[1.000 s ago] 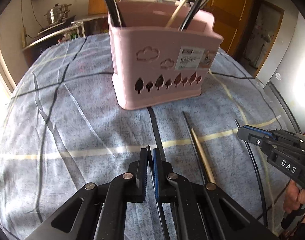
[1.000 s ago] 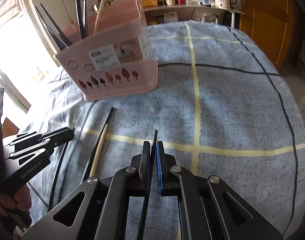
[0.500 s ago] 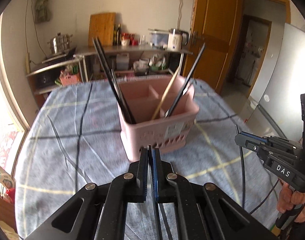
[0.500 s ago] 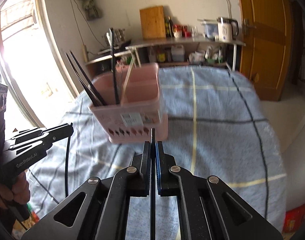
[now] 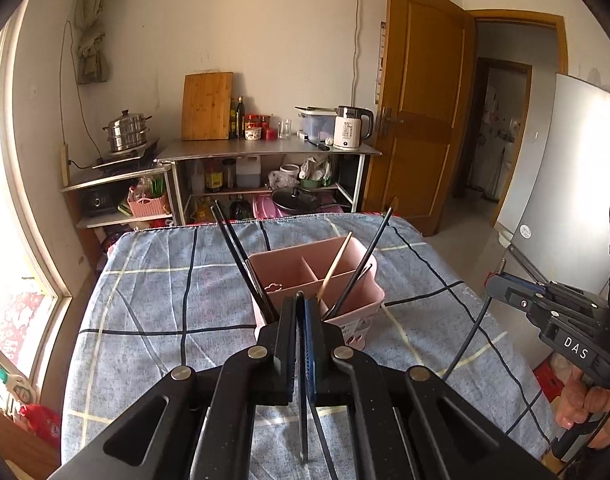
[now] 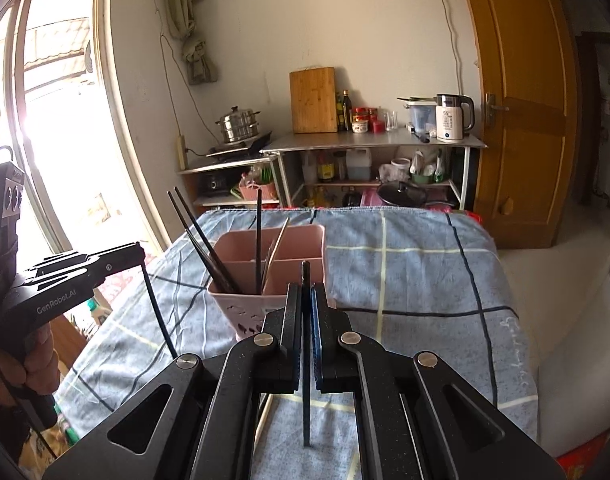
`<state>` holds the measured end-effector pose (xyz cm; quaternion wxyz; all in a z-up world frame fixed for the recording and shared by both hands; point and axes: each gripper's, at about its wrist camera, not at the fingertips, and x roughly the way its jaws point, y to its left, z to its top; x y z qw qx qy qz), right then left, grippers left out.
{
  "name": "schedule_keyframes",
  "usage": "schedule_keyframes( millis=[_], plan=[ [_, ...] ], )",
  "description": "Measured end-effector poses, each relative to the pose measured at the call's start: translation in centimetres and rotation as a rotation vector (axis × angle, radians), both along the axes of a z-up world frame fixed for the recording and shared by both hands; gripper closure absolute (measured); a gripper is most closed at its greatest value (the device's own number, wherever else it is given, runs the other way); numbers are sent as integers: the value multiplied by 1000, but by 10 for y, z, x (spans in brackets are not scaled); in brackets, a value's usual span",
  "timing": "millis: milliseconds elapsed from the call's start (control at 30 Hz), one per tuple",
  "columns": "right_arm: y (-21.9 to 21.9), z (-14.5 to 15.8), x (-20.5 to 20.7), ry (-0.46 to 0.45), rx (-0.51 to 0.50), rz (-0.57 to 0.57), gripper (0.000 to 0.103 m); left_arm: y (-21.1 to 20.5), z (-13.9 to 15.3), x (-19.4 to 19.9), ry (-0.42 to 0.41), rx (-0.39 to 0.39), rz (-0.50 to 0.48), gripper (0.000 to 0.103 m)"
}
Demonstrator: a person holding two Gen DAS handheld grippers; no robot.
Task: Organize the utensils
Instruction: 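Lift and carry both held sticks upright over the pink basket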
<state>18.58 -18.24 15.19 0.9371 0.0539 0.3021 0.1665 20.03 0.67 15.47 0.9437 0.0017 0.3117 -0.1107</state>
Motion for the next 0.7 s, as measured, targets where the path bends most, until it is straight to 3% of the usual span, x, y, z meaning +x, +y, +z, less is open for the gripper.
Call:
schedule_keyframes(
  millis=[700],
  plan=[
    [1,16,-29,-34,-1,12,99,6,21,-35,-14,-35,-21,100]
  ],
)
